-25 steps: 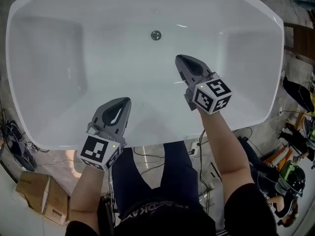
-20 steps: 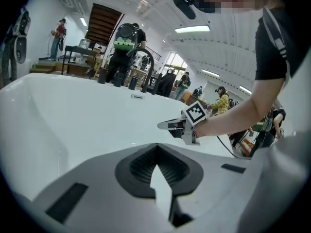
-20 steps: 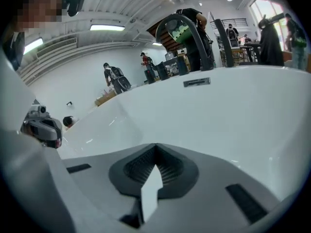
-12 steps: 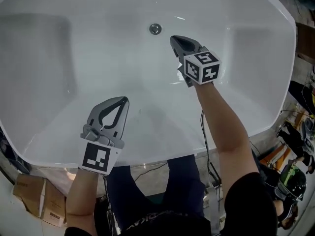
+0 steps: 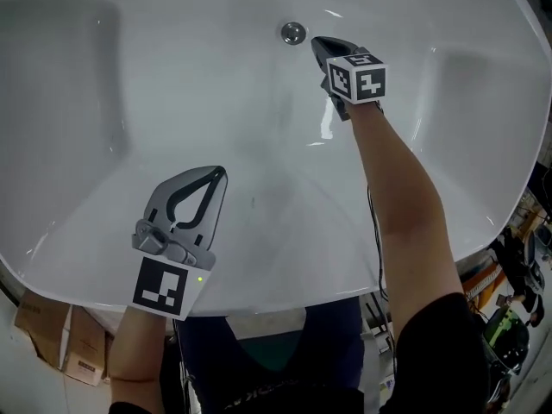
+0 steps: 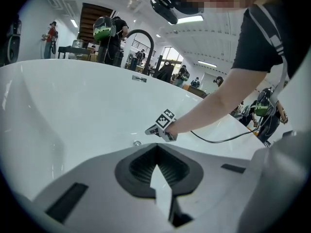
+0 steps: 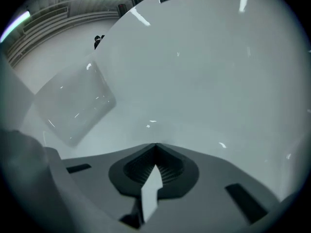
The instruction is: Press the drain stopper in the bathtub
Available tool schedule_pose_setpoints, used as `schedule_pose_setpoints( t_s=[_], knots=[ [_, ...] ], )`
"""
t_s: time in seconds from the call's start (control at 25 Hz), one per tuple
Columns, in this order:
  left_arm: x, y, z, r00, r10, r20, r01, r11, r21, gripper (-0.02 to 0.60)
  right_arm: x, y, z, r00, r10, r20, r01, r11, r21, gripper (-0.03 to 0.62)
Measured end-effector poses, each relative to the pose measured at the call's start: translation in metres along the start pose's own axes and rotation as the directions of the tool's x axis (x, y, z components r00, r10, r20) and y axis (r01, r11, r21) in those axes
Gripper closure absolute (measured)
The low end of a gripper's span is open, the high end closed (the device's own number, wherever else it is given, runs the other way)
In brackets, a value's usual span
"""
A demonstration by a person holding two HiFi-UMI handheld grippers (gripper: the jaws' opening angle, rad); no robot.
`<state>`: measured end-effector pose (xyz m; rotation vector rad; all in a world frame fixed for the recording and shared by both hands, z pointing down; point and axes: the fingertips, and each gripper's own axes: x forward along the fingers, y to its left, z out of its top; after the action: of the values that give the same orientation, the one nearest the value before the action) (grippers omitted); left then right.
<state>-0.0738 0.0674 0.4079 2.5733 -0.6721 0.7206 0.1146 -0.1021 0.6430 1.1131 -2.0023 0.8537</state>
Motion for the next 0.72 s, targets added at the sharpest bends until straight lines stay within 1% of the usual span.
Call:
schedule_pose_setpoints(
  t_s=[0.04,0.08,0.12,0.16,0.2,0.24,0.36,0.52,0.64,0.72],
  knots=[
    [0.002,0.003,-0.003,1.000,0.010,-0.001,-0.010,0.999,-0.038,0.574,0.009,-0.002,0.000,1.000,0.000,-0.006,0.000,1.000,-0.002,0.583],
    [0.004,0.006,-0.006,1.000,0.029,0.001,-0.029,0.994,-0.104,0.574,0.017,-0.004,-0.001,1.000,0.000,-0.012,0.000,1.000,-0.006,0.583],
    [0.007,0.008,-0.009,0.999,0.054,0.006,-0.052,0.981,-0.185,0.574,0.023,-0.006,-0.003,1.000,0.000,-0.016,-0.001,1.000,-0.010,0.583],
    [0.009,0.008,-0.011,0.997,0.073,0.008,-0.069,0.967,-0.245,0.574,0.028,-0.007,-0.005,1.000,0.001,-0.019,-0.002,1.000,-0.013,0.583],
    [0.011,0.008,-0.013,0.997,0.082,0.007,-0.077,0.959,-0.274,0.574,0.033,-0.009,-0.008,1.000,0.002,-0.021,-0.002,1.000,-0.017,0.583],
    [0.013,0.007,-0.014,0.996,0.084,0.005,-0.080,0.957,-0.280,0.574,0.038,-0.010,-0.010,1.000,0.002,-0.023,-0.002,1.000,-0.021,0.583],
    [0.018,0.006,-0.019,0.997,0.074,-0.002,-0.072,0.960,-0.271,0.574,0.054,-0.015,-0.017,0.999,-0.003,-0.040,0.001,0.999,-0.036,0.583],
    [0.025,0.008,-0.024,0.999,0.048,-0.013,-0.050,0.948,-0.315,0.574,0.078,-0.025,-0.034,0.995,-0.007,-0.097,0.003,0.999,-0.037,0.583],
    [0.027,0.016,-0.024,0.999,0.035,-0.018,-0.039,0.950,-0.310,0.574,0.100,-0.031,-0.036,0.993,-0.012,-0.121,0.004,0.998,-0.059,0.583],
    [0.027,0.017,-0.025,0.999,0.034,-0.016,-0.038,0.946,-0.323,0.574,0.108,-0.034,-0.037,0.991,-0.026,-0.134,0.016,0.997,-0.075,0.583]
  ],
)
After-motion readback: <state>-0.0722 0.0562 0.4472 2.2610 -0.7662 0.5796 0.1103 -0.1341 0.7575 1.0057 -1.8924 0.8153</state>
